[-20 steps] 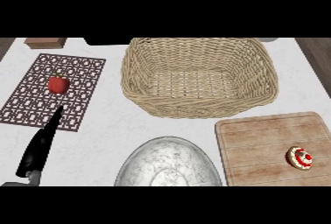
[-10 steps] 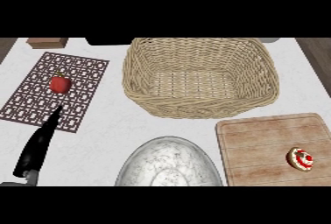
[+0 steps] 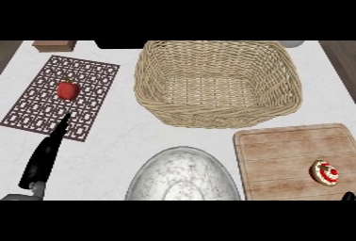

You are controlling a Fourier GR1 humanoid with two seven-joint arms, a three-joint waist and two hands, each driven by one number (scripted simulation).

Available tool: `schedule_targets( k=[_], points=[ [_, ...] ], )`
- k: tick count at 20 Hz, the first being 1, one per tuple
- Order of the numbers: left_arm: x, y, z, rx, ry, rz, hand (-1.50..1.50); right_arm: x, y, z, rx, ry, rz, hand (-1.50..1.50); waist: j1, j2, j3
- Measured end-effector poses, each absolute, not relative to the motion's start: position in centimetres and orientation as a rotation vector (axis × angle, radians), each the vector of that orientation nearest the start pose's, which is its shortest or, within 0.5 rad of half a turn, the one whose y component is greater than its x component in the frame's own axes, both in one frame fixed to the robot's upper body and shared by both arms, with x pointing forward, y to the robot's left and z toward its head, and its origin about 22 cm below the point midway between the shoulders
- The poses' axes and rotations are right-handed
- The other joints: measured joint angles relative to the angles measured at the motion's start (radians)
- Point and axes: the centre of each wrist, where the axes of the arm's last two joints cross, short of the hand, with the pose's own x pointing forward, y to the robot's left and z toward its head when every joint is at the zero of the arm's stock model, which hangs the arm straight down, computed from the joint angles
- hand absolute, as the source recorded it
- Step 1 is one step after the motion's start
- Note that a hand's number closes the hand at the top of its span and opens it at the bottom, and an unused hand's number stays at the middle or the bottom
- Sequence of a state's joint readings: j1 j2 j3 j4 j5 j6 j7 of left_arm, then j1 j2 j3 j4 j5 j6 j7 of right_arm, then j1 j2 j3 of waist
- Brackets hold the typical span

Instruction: Pick the cupcake from the cutting board and place it in the basket

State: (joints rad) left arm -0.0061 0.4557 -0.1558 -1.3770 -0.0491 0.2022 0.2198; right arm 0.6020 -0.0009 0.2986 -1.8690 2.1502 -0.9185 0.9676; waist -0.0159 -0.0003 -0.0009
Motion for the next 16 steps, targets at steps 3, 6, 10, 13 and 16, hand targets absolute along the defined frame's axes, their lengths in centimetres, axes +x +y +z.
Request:
schedule_targets(
  k=[3,6,10,13,16],
  points=[
    [24.0,32.0,-1.4,0.499,-1.154,-0.292,0.0,10.5,-19.0,-2.8,-2.022,-1.173,0.327,-1.5,0.003,-0.002,-0.002],
    [24.1,31.6,-1.1,0.498,-1.156,-0.295,0.0,11.6,-18.3,-3.0,-2.028,-1.156,0.342,-1.5,0.008,-0.002,-0.002],
    [23.7,31.0,-1.6,0.495,-1.155,-0.299,0.0,12.3,-18.1,-3.9,-2.022,-1.133,0.367,-1.5,0.011,-0.003,-0.001],
    [24.1,31.1,-1.6,0.489,-1.154,-0.303,0.0,13.6,-18.7,-3.9,-2.018,-1.116,0.339,-1.5,0.013,-0.003,0.0],
    [24.2,31.4,-1.7,0.488,-1.16,-0.306,0.0,14.1,-19.1,-4.5,-2.01,-1.097,0.343,-1.5,0.013,-0.003,0.0]
  ],
)
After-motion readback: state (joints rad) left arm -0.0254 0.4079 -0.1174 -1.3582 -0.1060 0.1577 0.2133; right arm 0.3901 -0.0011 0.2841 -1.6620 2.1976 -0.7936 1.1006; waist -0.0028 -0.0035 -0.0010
